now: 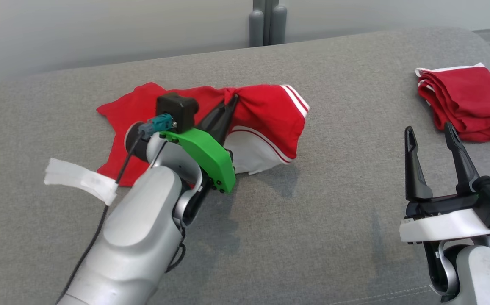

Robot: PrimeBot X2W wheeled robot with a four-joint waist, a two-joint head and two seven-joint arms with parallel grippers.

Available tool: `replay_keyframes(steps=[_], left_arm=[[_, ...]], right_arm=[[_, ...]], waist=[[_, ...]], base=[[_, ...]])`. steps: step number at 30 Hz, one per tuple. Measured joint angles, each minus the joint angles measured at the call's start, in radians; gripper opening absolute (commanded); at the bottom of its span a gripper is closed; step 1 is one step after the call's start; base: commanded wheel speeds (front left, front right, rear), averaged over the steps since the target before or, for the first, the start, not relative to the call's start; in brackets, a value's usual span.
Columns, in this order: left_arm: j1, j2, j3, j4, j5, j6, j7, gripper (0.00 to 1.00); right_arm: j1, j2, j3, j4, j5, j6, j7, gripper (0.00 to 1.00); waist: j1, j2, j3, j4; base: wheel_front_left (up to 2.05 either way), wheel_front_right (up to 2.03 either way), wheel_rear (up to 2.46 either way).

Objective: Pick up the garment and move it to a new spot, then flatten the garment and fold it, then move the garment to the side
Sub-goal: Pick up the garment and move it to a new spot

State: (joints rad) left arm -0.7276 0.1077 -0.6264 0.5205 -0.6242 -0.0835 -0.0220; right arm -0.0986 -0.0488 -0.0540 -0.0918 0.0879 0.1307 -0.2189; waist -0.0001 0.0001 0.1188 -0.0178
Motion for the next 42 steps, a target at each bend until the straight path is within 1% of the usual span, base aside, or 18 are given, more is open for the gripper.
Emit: replay_keyframes(steps=[3, 6, 9, 13, 17, 18, 20, 22, 25, 31, 33, 36, 42], left_arm=[[0.022, -0.037, -0.026, 0.033, -0.016, 0.012, -0.024, 0.0], [0.026, -0.055, -0.053, 0.097, -0.041, 0.03, -0.052, 0.0], [0.023, -0.055, -0.089, 0.135, -0.1, 0.052, -0.095, 0.0], [-0.024, -0.058, -0.177, 0.147, -0.2, 0.096, -0.139, 0.0], [-0.078, -0.059, -0.245, 0.177, -0.272, 0.143, -0.186, 0.0], [-0.089, -0.059, -0.258, 0.192, -0.291, 0.156, -0.193, 0.29], [-0.099, -0.059, -0.29, 0.221, -0.319, 0.174, -0.204, 1.0], [-0.105, -0.059, -0.316, 0.24, -0.345, 0.182, -0.215, 1.0], [-0.12, -0.06, -0.344, 0.251, -0.394, 0.182, -0.226, 1.0], [-0.14, -0.059, -0.372, 0.263, -0.44, 0.18, -0.236, 1.0], [-0.144, -0.059, -0.357, 0.256, -0.44, 0.18, -0.239, 1.0], [-0.128, -0.059, -0.304, 0.227, -0.4, 0.176, -0.24, 1.0], [-0.009, -0.058, -0.198, 0.187, -0.317, 0.163, -0.24, 1.0]], right_arm=[[-0.012, 0.0, 0.007, 0.005, 0.007, 0.0, -0.003, 1.0], [-0.02, 0.0, 0.023, 0.015, 0.016, 0.0, -0.008, 1.0], [-0.034, 0.0, 0.045, 0.029, 0.024, 0.0, -0.012, 1.0], [-0.048, 0.0, 0.074, 0.049, 0.033, 0.0, -0.021, 1.0], [-0.056, 0.0, 0.095, 0.066, 0.038, 0.0, -0.025, 1.0], [-0.059, 0.0, 0.1, 0.07, 0.04, 0.0, -0.026, 1.0], [-0.065, 0.0, 0.105, 0.074, 0.042, 0.0, -0.03, 1.0], [-0.069, 0.0, 0.106, 0.077, 0.043, 0.0, -0.031, 1.0], [-0.07, 0.0, 0.098, 0.081, 0.043, 0.0, -0.034, 1.0], [-0.071, 0.0, 0.088, 0.088, 0.042, 0.0, -0.038, 1.0], [-0.07, 0.0, 0.086, 0.092, 0.041, 0.0, -0.038, 1.0], [-0.058, 0.0, 0.073, 0.106, 0.039, 0.0, -0.038, 1.0], [-0.027, 0.0, 0.06, 0.131, 0.038, 0.0, -0.032, 1.0]], waist=[[0.0, 0.0, 0.009, -0.023], [0.0, 0.0, 0.02, -0.051], [0.0, 0.0, 0.029, -0.085], [0.0, 0.0, 0.041, -0.136], [0.0, 0.0, 0.053, -0.186], [0.0, 0.0, 0.056, -0.197], [0.0, 0.0, 0.062, -0.218], [0.0, 0.0, 0.069, -0.234], [0.0, 0.0, 0.082, -0.244], [0.0, 0.0, 0.086, -0.215], [0.0, 0.0, 0.081, -0.198], [0.0001, 0.0, 0.067, -0.16], [0.0001, 0.0, 0.03, -0.104]], base=[[0.0, 0.0, 0.0], [0.0, 0.0, 0.0], [0.0, 0.0, 0.0], [0.0, 0.0, 0.0], [0.0, 0.0, 0.0], [0.0, 0.0, 0.0], [0.0, 0.0, 0.0], [0.0, 0.0, 0.0], [0.0, 0.0, 0.0], [0.0, 0.0, 0.0], [0.0, 0.0, 0.0], [0.0, 0.0, 0.0], [0.0, 0.0, 0.0]])
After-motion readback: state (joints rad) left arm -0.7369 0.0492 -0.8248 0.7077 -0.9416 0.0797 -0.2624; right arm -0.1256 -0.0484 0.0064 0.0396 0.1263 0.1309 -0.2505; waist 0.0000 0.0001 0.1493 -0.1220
